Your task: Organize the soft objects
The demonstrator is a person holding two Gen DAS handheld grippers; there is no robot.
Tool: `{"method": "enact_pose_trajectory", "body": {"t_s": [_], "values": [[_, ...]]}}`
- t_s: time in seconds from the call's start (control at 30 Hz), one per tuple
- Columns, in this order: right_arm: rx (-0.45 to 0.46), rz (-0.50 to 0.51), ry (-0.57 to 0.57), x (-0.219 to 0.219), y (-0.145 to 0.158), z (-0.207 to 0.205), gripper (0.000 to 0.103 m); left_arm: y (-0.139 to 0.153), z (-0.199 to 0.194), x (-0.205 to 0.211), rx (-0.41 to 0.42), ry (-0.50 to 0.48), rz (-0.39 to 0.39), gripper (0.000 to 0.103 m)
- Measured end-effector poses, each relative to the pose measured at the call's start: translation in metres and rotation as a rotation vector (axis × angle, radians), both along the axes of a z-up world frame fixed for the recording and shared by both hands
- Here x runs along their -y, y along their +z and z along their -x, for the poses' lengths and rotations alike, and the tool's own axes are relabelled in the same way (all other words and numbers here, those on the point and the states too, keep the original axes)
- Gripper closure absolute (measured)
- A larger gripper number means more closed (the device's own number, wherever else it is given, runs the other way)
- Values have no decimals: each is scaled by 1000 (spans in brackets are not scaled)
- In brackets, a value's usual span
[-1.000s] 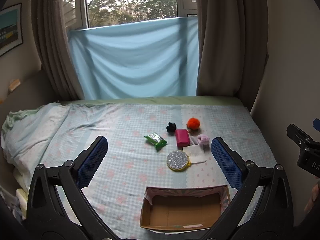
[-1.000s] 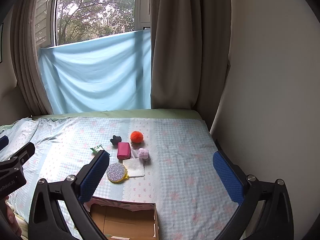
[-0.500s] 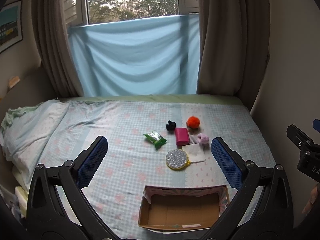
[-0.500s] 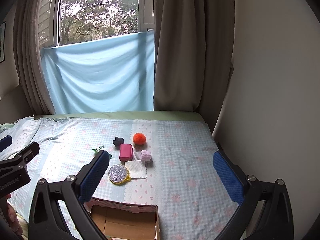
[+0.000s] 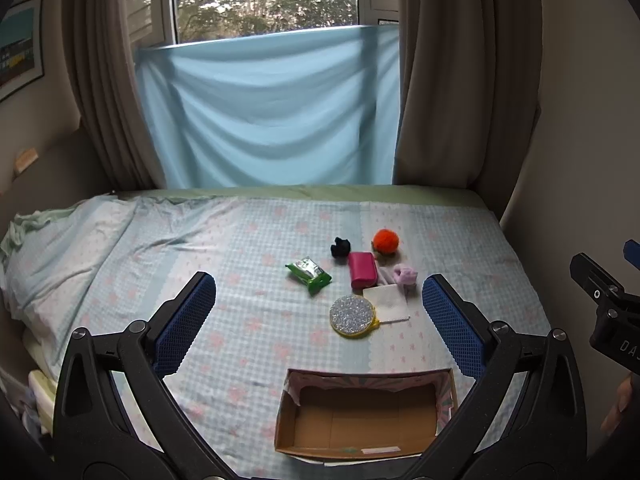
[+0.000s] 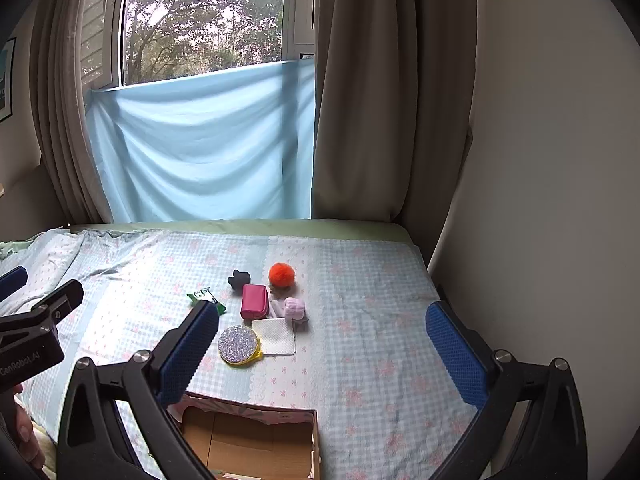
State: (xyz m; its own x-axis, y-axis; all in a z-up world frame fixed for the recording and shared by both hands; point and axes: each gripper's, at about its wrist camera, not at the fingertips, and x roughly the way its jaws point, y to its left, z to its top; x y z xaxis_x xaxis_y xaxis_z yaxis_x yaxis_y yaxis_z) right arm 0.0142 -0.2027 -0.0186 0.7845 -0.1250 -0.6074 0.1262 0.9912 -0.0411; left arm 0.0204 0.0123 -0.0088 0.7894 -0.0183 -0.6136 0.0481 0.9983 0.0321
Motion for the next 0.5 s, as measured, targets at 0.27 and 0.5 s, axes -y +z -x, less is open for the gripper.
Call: {"method": "enact_pose_trajectory", "body": {"t_s": [0.27, 0.5], "values": [[-2, -2, 1, -1, 0, -1, 0, -3, -2, 0, -10, 2, 2, 1], [-3, -2, 5, -3, -2, -1, 0, -5, -5, 0, -17, 6, 4, 1]]}}
